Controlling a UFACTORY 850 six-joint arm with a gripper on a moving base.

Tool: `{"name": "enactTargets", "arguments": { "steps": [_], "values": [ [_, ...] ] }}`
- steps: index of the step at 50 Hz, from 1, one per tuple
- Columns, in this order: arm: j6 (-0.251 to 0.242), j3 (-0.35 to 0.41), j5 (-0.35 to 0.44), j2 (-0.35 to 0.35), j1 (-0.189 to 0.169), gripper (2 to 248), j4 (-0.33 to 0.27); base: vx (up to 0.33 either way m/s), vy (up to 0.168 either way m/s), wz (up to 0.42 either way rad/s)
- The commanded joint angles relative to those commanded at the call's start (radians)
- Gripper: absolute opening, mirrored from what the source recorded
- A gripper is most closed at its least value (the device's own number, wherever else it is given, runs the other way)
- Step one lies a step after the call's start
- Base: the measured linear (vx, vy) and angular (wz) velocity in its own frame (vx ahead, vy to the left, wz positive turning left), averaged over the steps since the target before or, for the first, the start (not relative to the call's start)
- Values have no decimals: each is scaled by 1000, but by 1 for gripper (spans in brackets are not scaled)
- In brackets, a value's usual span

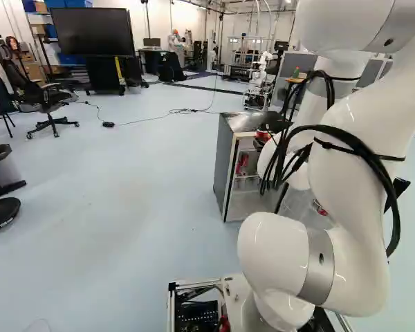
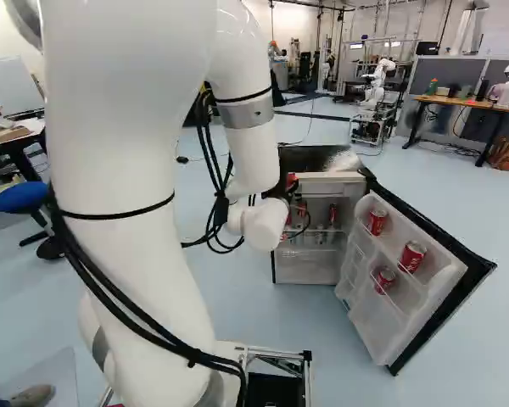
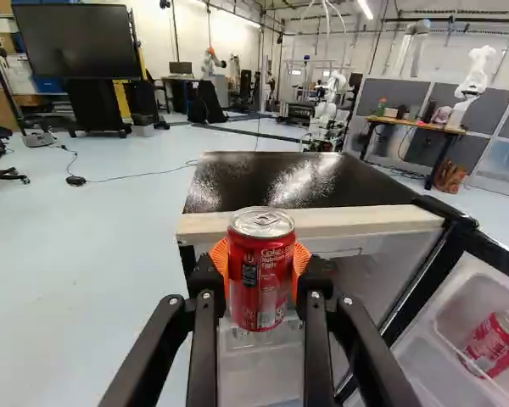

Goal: Grab a drink from the fridge

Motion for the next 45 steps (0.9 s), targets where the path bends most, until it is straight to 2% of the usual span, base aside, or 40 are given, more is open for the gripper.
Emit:
{"name": "enactTargets", "arguments": {
  "steps": [29, 45],
  "values": [
    [0, -73, 0, 11, 7, 92, 0, 0, 0, 0],
    [0, -134, -4, -24, 13, 92, 0, 0, 0, 0]
  ]
}}
